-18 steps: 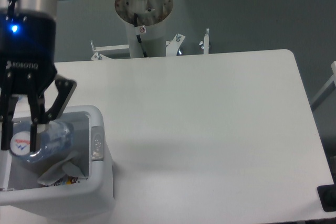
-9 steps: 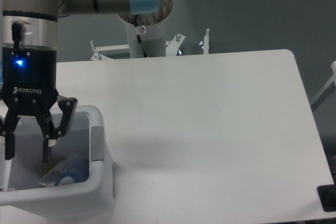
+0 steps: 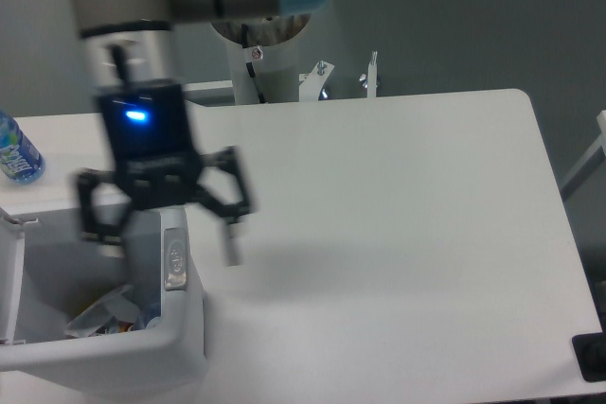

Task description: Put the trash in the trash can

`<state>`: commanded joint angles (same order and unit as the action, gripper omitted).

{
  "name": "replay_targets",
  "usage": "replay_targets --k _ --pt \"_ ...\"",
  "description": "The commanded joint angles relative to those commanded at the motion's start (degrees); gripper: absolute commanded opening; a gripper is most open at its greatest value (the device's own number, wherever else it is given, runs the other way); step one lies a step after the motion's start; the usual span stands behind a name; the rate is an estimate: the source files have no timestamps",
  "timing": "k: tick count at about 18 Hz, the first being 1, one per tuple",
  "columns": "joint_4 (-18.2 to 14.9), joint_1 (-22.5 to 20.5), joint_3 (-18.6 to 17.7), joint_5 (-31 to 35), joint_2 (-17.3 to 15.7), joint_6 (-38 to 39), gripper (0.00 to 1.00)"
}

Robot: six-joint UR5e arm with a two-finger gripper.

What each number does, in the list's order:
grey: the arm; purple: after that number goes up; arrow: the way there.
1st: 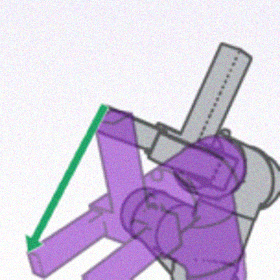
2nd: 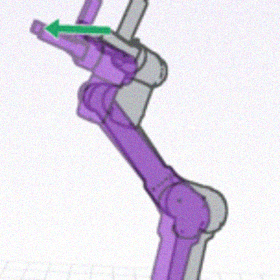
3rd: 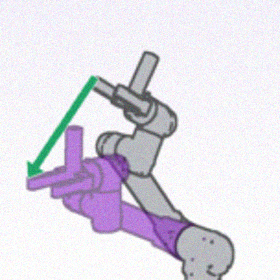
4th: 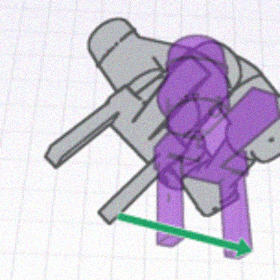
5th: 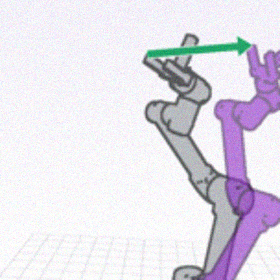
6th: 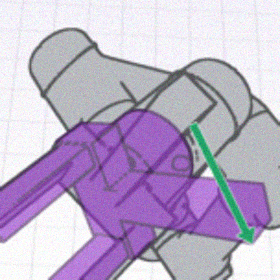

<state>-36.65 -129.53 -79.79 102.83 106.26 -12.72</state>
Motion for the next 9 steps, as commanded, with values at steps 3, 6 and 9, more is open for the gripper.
replay_targets --k 3,6,9 --pt "-2.81 -4.4 -2.73 0.35 -1.49 -7.73 1.0" --pt "-8.15 -8.36 -3.96 0.35 -3.51 -15.03 1.0" --pt "-18.34 -10.21 -3.88 0.27 -5.27 -19.87 1.0"
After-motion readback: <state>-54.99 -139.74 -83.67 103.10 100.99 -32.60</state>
